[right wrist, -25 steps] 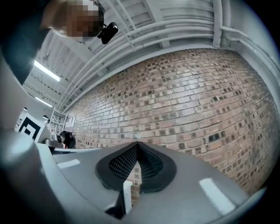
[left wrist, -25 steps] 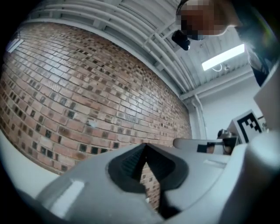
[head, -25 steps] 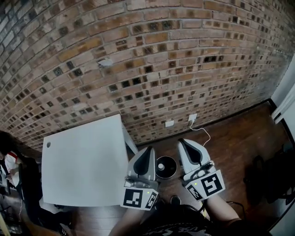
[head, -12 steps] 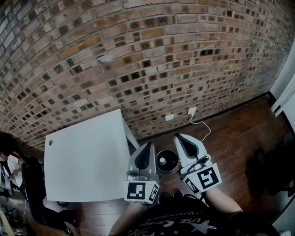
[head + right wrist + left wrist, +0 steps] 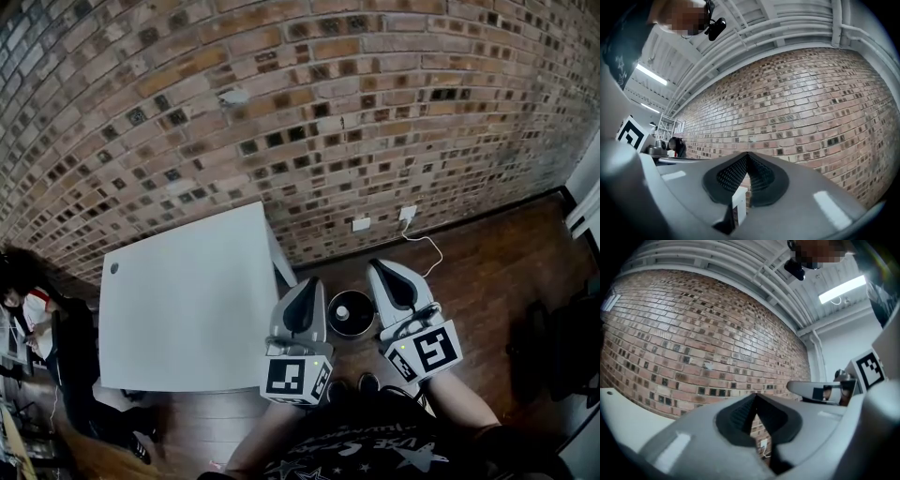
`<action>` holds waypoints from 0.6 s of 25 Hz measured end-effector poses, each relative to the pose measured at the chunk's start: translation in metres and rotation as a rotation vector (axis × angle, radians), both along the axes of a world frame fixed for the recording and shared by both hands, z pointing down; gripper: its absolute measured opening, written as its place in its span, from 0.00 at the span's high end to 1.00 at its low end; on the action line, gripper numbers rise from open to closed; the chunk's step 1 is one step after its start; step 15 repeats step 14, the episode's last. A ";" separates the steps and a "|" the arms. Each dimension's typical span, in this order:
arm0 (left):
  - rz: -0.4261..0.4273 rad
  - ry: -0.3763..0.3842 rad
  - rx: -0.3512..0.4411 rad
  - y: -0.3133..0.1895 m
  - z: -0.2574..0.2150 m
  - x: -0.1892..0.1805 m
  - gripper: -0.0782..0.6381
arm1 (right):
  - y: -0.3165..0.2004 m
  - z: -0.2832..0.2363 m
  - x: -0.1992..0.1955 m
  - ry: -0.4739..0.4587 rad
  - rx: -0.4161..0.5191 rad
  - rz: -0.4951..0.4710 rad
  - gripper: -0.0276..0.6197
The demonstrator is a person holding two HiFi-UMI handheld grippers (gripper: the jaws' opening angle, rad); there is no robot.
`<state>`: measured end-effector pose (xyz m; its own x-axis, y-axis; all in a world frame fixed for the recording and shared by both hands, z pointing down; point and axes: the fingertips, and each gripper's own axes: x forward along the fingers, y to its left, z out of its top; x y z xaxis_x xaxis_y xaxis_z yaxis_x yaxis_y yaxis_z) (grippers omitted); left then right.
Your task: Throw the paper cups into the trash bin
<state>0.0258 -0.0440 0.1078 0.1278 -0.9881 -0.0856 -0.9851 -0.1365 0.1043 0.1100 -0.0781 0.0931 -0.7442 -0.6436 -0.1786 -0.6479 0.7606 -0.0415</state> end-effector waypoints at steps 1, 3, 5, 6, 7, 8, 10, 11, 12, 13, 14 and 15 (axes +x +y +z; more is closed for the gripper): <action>-0.002 -0.001 0.002 0.001 -0.001 -0.002 0.88 | 0.001 -0.001 -0.002 0.005 0.005 -0.002 0.95; 0.000 0.000 0.002 0.002 -0.002 -0.003 0.88 | 0.001 -0.002 -0.003 0.011 0.008 -0.003 0.95; 0.007 0.001 0.002 0.003 -0.002 -0.002 0.88 | 0.002 -0.002 -0.003 0.017 0.008 -0.002 0.95; 0.010 0.001 0.002 0.003 -0.002 -0.001 0.88 | 0.002 -0.002 -0.003 0.020 0.008 -0.001 0.95; 0.013 0.001 0.003 0.003 -0.002 -0.001 0.88 | 0.002 -0.002 -0.002 0.023 0.010 -0.001 0.95; 0.016 0.001 0.004 0.003 -0.002 -0.001 0.88 | 0.002 -0.003 -0.002 0.026 0.013 0.000 0.95; 0.022 -0.001 0.008 0.002 0.001 -0.001 0.88 | 0.003 -0.003 -0.001 0.031 0.019 0.006 0.95; 0.023 0.000 0.008 0.001 0.001 -0.001 0.88 | 0.003 -0.003 -0.001 0.032 0.019 0.010 0.95; 0.024 0.001 0.007 0.001 0.001 -0.001 0.88 | 0.003 -0.003 0.000 0.033 0.019 0.014 0.95; 0.024 0.002 0.006 0.001 0.001 -0.002 0.88 | 0.002 -0.002 0.001 0.033 0.018 0.018 0.95; 0.023 0.004 0.005 0.001 0.000 -0.002 0.88 | 0.002 -0.002 0.001 0.033 0.016 0.023 0.95; 0.023 0.004 0.005 0.001 0.000 -0.002 0.88 | 0.002 -0.002 0.001 0.033 0.016 0.023 0.95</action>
